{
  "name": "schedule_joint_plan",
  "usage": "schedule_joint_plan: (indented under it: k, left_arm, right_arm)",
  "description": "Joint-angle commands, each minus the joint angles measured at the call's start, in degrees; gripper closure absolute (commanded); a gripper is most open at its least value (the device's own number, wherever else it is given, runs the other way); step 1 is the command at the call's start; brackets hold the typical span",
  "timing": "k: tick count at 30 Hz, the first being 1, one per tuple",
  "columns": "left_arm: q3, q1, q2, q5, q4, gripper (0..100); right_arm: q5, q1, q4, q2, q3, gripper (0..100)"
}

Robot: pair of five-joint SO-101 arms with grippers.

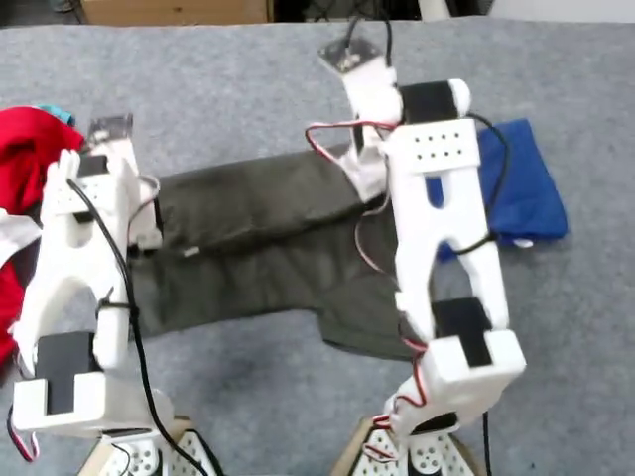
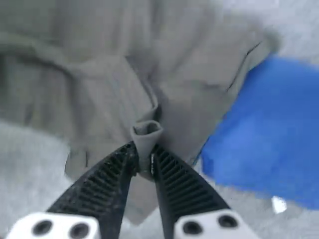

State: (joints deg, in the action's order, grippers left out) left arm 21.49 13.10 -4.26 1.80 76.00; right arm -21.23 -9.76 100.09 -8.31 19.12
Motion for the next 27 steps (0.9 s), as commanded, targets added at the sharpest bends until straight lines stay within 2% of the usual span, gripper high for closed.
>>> schedule_joint_plan:
  k: [1,4,9,15,20,24,27]
  left_arm:
    - [7.3,-0.7,-6.9,-0.6,-1.4,97]
    - [14.5,-0.1,-12.0,-0.7,-4.0,97]
    - [22.4,-0.3,-20.0,-0.7,-6.3,97]
    - [26.5,0.0,-23.6,-0.7,-10.5,97]
    - [26.8,3.9,-23.5,-0.8,-10.5,97]
    - [27.7,5.8,-23.6,-5.9,-10.2,97]
    - [30.0,5.6,-23.6,-8.2,-10.2,97]
  right_arm:
    - [-1.4,-1.3,-2.4,9.1,-13.4,98.5]
    - [-2.0,-0.4,-8.5,16.9,-26.2,98.5]
    - [-3.0,5.7,-15.6,26.8,-40.3,98.5]
    - [-3.1,13.1,-18.3,29.8,-45.9,98.5]
    - [-6.2,18.0,-19.3,30.1,-49.6,98.5]
    - [-8.6,22.0,-22.5,30.1,-53.2,98.5]
    - [-9.9,22.3,-22.9,30.1,-55.5,98.5]
